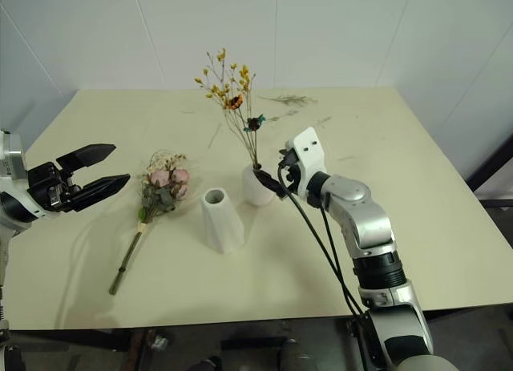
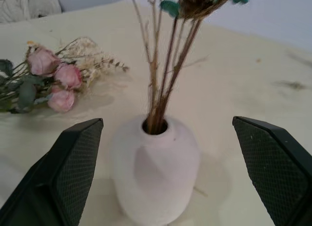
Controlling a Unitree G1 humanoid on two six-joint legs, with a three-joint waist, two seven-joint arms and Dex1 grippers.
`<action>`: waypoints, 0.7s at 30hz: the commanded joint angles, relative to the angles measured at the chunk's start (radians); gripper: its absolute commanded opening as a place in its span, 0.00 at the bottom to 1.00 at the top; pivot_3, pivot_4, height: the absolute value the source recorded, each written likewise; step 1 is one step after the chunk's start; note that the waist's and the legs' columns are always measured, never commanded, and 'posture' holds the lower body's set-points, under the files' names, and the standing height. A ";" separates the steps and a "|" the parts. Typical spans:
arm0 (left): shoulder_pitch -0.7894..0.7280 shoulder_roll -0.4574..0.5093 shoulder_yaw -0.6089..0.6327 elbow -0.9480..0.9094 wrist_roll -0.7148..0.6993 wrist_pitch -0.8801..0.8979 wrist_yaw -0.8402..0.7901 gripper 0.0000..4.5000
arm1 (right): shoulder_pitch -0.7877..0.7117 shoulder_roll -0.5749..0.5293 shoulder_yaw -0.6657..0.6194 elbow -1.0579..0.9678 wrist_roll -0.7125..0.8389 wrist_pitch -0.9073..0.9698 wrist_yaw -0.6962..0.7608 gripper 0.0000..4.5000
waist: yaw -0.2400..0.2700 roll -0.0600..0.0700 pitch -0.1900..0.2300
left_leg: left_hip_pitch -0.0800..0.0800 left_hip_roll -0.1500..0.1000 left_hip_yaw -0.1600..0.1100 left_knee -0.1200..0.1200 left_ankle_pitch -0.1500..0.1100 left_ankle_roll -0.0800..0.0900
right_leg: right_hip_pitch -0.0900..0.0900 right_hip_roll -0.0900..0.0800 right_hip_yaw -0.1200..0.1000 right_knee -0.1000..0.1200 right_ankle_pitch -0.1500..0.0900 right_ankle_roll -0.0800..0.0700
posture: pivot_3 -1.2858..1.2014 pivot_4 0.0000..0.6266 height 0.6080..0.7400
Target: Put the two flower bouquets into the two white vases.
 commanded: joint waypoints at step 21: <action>0.022 -0.005 0.040 -0.059 -0.010 -0.019 0.028 1.00 | -0.258 0.122 0.001 0.308 -0.061 -0.017 -0.082 0.96 | -0.003 0.000 0.000 | -0.001 0.000 0.000 -0.001 0.000 0.000 | 0.000 0.000 0.000 -0.002 0.000 0.000 | 0.52 0.24 1.00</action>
